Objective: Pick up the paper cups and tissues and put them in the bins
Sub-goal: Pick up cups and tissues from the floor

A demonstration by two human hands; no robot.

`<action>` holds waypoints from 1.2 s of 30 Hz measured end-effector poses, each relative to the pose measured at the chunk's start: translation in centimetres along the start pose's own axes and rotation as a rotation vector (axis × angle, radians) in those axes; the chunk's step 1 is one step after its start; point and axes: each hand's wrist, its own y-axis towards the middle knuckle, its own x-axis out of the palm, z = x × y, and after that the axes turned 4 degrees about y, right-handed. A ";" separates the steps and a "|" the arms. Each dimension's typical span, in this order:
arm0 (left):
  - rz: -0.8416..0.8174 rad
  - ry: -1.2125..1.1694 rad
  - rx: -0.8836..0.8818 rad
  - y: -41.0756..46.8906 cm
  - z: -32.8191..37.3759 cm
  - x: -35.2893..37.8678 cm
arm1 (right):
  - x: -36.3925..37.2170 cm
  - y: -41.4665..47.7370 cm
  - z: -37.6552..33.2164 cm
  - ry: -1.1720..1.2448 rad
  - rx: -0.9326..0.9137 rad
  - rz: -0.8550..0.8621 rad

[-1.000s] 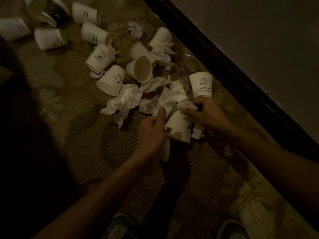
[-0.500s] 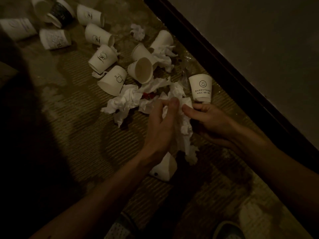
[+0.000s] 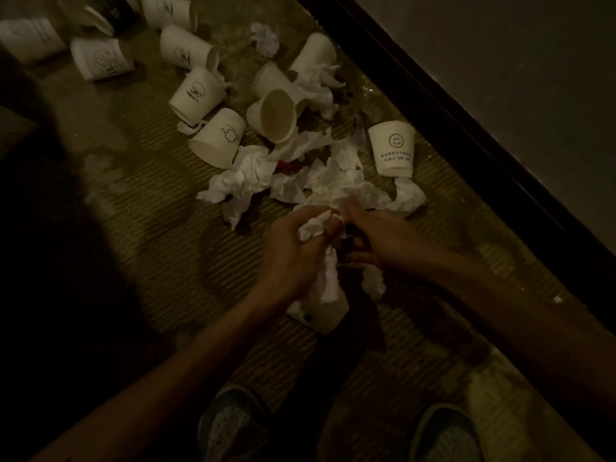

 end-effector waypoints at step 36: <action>-0.353 -0.256 -0.276 3.5 9.3 5.4 | -6.7 -9.4 -3.6 -0.140 -0.264 0.333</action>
